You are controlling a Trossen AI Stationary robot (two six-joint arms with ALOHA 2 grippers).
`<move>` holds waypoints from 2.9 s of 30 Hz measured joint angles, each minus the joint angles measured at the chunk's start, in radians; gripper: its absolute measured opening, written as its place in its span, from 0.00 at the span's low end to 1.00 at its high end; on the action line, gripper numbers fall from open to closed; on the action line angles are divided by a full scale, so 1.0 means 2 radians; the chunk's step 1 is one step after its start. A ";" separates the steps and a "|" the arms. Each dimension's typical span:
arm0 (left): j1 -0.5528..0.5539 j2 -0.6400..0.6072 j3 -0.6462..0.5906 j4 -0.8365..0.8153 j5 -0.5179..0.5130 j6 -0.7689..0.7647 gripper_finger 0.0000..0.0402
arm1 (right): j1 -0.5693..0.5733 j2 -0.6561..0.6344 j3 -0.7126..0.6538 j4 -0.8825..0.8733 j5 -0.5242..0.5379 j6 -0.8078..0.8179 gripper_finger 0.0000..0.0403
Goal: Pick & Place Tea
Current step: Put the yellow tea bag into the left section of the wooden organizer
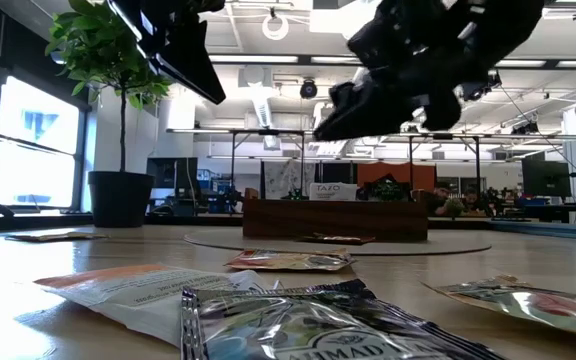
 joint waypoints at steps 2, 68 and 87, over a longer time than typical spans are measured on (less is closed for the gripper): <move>0.000 0.000 0.000 0.003 0.000 0.000 0.21 | 0.002 0.035 0.001 0.030 -0.001 0.002 0.30; 0.076 0.180 0.000 0.233 0.150 -0.144 0.21 | 0.054 0.116 0.126 -0.392 0.208 0.049 0.01; 0.131 0.256 0.001 0.320 0.247 -0.203 0.21 | 0.053 0.116 0.088 -0.302 0.198 0.043 0.01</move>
